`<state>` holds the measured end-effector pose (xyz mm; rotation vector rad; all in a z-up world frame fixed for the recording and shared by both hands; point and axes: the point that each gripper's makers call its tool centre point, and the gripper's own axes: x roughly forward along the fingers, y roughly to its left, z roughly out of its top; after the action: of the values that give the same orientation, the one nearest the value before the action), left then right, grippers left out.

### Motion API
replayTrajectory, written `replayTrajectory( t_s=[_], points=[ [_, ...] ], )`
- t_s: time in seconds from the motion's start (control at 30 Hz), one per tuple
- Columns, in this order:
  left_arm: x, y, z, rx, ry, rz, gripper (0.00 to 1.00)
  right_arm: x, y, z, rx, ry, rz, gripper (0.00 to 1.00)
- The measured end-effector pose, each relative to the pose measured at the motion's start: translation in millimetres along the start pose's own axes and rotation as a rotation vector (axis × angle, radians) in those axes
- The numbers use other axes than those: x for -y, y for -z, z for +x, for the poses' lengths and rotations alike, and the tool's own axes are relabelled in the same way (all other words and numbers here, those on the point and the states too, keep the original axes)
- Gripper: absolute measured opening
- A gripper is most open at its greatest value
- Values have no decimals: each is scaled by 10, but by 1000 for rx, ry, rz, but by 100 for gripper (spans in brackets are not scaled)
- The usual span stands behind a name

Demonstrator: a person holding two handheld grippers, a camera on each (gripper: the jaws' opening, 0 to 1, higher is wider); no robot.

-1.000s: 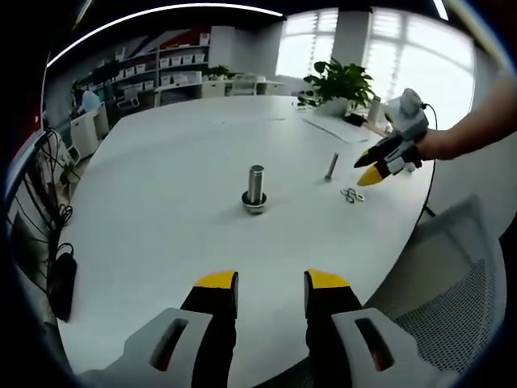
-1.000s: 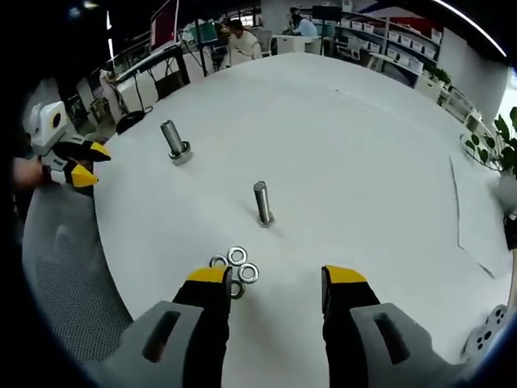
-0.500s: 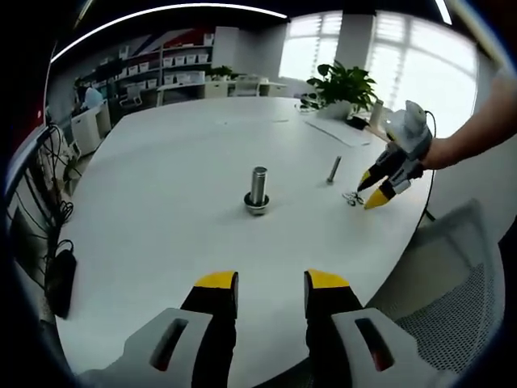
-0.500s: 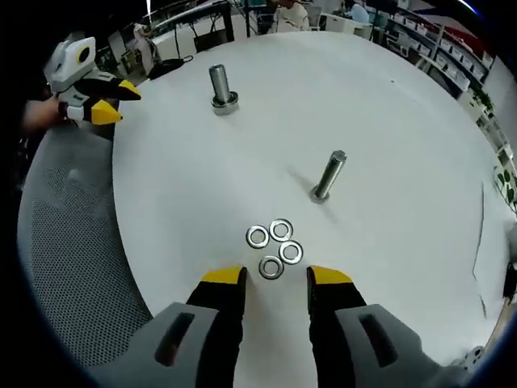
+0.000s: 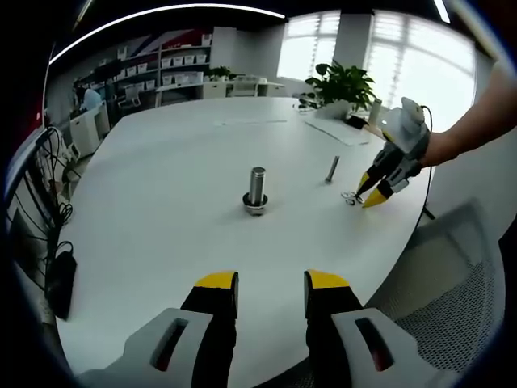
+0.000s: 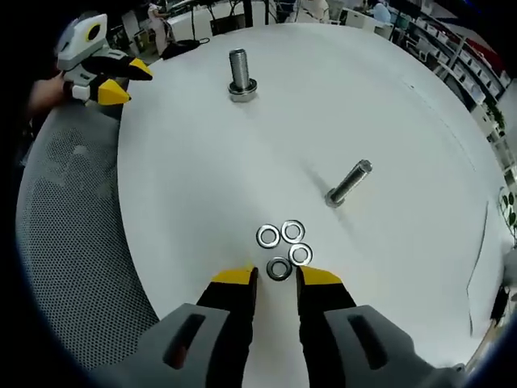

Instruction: Place the washer onto the threaded stud by aligning its center hole with the stud, sliding it down to the base, and recovering from edge contact or off-axis alignment until the washer reaches the visible bottom stop.

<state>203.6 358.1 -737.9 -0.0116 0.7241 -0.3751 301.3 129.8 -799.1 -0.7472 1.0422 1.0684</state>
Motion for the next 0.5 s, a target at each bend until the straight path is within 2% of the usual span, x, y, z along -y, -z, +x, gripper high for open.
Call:
replayTrajectory(
  t_s=[0.13, 0.27, 0.4, 0.5],
  points=[
    [-4, -1, -2, 2, -2, 1, 30, -13, 8, -3, -47, -17, -46, 22],
    [7, -7, -2, 2, 3, 6, 30, -43, 7, 3, -105, -37, -148, 21],
    [21, -2, 0, -1, 6, 17, 30, -46, -13, 12, -154, -38, -139, 21],
    [18, 3, -1, -4, 6, 15, 30, -48, -7, 12, -182, -46, -170, 20]
  ],
)
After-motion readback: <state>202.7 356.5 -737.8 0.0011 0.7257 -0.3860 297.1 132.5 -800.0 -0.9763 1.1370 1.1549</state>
